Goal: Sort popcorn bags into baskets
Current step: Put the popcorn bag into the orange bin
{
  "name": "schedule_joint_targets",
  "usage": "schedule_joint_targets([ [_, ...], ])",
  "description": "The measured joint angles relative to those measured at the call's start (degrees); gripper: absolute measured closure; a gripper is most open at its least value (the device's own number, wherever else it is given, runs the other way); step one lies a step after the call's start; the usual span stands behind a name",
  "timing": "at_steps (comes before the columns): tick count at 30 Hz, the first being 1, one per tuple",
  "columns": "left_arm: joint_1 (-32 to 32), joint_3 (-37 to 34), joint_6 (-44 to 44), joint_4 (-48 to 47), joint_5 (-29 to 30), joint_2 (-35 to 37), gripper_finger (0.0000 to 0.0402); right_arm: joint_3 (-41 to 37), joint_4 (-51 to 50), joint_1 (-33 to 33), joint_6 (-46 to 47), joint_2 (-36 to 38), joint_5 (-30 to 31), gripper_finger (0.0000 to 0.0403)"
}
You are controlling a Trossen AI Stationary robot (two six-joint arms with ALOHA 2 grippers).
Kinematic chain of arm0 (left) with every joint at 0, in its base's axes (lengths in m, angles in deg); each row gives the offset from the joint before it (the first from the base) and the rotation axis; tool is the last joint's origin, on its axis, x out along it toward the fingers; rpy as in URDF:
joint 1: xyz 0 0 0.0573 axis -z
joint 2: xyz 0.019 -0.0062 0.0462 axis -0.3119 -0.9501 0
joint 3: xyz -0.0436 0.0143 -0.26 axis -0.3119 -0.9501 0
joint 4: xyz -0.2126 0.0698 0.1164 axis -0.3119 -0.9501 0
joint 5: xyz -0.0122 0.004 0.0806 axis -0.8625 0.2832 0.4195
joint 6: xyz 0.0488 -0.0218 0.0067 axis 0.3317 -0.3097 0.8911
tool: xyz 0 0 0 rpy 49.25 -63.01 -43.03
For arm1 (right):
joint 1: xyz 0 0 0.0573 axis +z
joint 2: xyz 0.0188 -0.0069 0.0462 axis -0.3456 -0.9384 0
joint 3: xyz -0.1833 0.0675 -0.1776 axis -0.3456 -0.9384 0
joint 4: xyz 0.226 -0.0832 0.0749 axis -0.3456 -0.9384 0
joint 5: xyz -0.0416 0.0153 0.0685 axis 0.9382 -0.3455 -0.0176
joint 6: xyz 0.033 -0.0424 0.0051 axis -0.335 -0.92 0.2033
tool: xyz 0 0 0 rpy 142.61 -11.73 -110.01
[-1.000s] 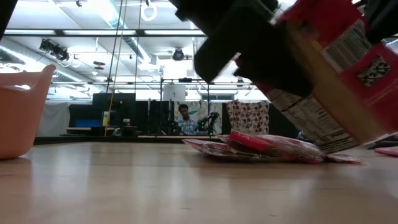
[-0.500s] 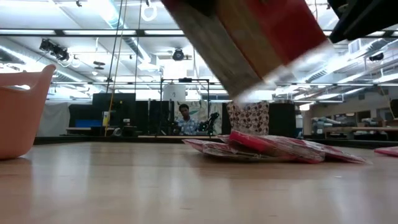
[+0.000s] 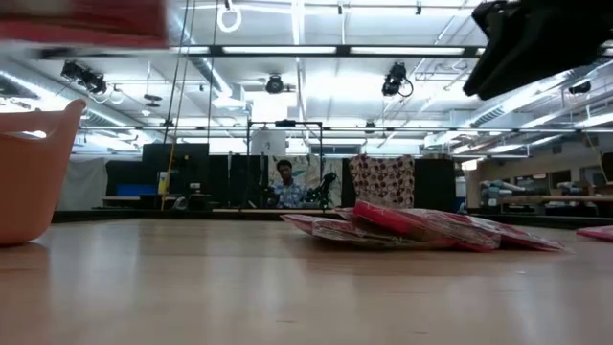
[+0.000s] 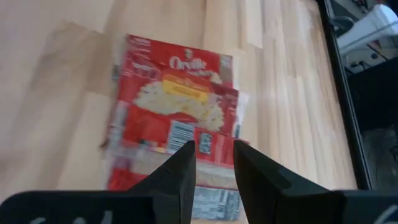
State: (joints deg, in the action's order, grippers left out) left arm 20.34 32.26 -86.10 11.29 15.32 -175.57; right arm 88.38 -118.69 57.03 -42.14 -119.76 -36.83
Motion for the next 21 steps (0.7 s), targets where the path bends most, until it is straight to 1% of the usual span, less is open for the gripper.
schedule_joint_targets([
  [5,3.38,0.02,-13.48,-7.03,-6.54,1.74,0.0371,0.0,-0.41,-3.45,-1.24,-0.02,-0.71,0.0291],
  [11,9.26,0.0,-25.3,-19.33,-6.71,2.7,0.0376,0.0,0.21,-6.21,-5.2,-0.02,-2.39,0.0291],
  [13,11.14,0.0,-26.76,-23.76,-5.54,2.7,0.0374,0.0,0.49,-7.04,-6.42,-0.02,-2.48,0.0291],
  [15,13.01,0.0,-27.08,-27.2,-1.93,2.59,0.0373,0.0,1.3,-7.82,-7.43,-0.02,-2.49,0.0291],
  [17,14.48,0.0,-26.53,-27.93,1.0,1.95,0.0373,0.0,2.0,-8.66,-8.27,-0.02,-2.87,0.0291],
  [19,16.06,-0.02,-23.85,-27.33,2.72,1.2,0.0373,0.0,3.1,-9.5,-9.1,-0.02,-4.5,0.0291],
  [21,17.12,-0.02,-19.46,-27.5,2.96,0.23,0.0372,0.0,4.15,-10.25,-10.06,-0.02,-6.55,0.0291],
])
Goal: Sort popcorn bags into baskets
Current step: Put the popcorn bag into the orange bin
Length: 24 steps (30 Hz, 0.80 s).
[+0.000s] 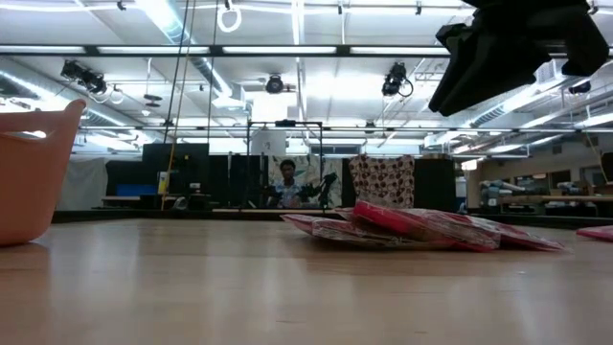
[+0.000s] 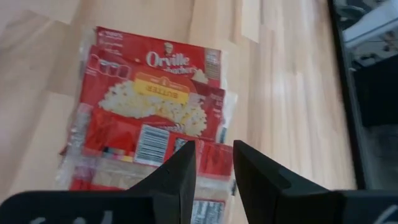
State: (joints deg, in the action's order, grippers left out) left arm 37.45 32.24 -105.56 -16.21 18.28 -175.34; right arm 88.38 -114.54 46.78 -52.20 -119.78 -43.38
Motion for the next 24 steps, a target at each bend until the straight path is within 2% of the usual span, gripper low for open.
schedule_joint_targets([
  [7,2.98,0.0,10.01,-0.22,0.04,-5.38,0.0345,0.0,2.02,-1.72,-1.63,0.0,-3.45,0.0291],
  [12,3.81,0.0,11.95,-0.22,-1.0,-7.85,0.0305,0.0,2.03,-2.01,-1.65,0.0,-4.51,0.0291],
  [20,3.66,0.0,8.01,-0.3,-11.27,-7.32,0.0215,0.0,2.01,-2.0,-1.65,0.0,-5.15,0.0291],
  [24,3.66,0.0,6.35,-0.27,-18.86,-7.34,0.0189,0.0,2.01,-1.98,-1.65,0.0,-5.16,0.0291],
])
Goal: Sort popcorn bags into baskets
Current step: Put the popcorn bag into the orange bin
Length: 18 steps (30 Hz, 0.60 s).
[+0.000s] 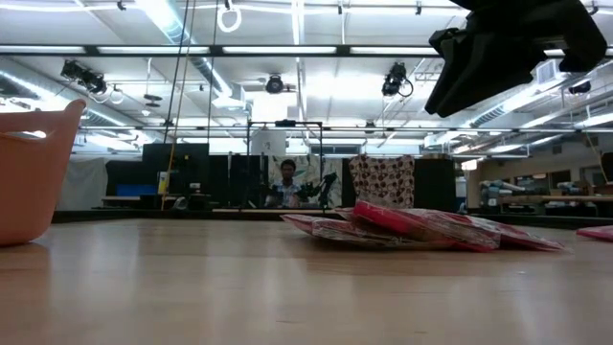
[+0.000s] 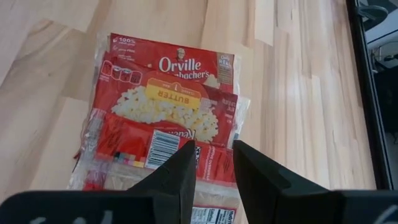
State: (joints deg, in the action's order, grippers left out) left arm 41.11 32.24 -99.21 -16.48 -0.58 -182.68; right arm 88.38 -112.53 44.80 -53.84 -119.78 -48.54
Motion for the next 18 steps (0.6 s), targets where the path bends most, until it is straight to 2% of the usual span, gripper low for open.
schedule_joint_targets([
  [4,0.0,0.0,-0.46,-0.01,-3.97,0.0,0.0187,-0.06,0.37,-0.02,-0.59,-0.09,-3.24,0.0291],
  [7,-0.56,0.0,-0.5,-0.01,-0.68,0.0,0.0197,-1.89,5.06,-0.02,-2.88,-0.2,-6.83,0.0291],
  [13,-3.33,0.0,-0.41,0.32,20.8,0.0,0.022,-7.81,16.99,-0.02,-4.24,-0.2,-13.88,0.0291],
  [18,-6.4,0.0,-0.26,1.84,36.76,0.0,0.0223,-10.22,17.89,0.03,-2.54,-0.2,-12.61,0.0291],
])
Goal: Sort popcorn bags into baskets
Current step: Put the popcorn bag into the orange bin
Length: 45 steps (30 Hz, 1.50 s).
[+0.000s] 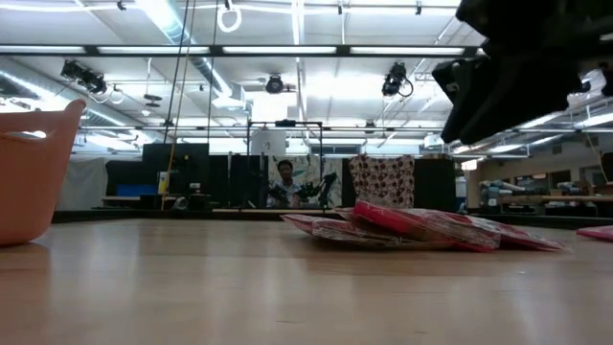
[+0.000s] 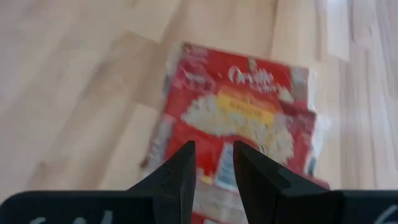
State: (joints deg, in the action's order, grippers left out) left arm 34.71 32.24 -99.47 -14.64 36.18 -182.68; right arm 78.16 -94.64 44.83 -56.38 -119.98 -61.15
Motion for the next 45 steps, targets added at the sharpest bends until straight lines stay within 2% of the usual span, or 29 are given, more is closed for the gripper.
schedule_joint_targets([
  [2,-1.47,0.0,2.1,1.59,4.83,0.0,0.0223,-1.06,0.18,0.43,1.15,0.0,1.85,0.0291],
  [6,-4.81,0.0,13.36,7.21,14.38,0.0,0.0223,-2.04,-0.23,2.61,3.94,0.0,6.62,0.0287],
  [10,-9.23,0.0,27.36,16.79,19.69,-0.67,0.0223,-2.32,-2.75,6.01,5.71,-0.37,13.29,0.0281],
  [13,-12.82,0.0,37.08,23.41,20.07,-1.75,0.0223,-2.32,-5.0,8.37,5.77,-2.1,16.41,0.0279],
  [16,-16.17,0.0,44.07,27.74,19.98,-3.58,0.0223,-2.35,-5.71,9.72,6.23,-5.06,16.99,0.0279],
  [20,-20.2,0.0,49.84,30.88,17.91,-6.5,0.0223,-2.36,-9.13,10.88,9.97,-8.4,17.38,0.0279],
  [23,-22.5,-0.04,53.64,31.53,14.83,-8.63,0.0223,-2.05,-14.7,11.74,16.13,-9.46,17.24,0.0279],
  [27,-24.9,-0.04,58.61,33.07,12.18,-10.96,0.0223,-0.61,-23.72,12.19,30.29,-8.61,13.43,0.0279],
  [35,-27.61,-0.04,67.67,38.05,10.09,-12.52,0.0223,2.66,-44.88,11.74,56.19,-6.99,-2.68,0.0279],
  [45,-27.75,0.04,74.96,39.43,10.03,-12.5,0.0223,2.45,-54.24,12.14,67.39,-7.18,-12.05,0.028],
])
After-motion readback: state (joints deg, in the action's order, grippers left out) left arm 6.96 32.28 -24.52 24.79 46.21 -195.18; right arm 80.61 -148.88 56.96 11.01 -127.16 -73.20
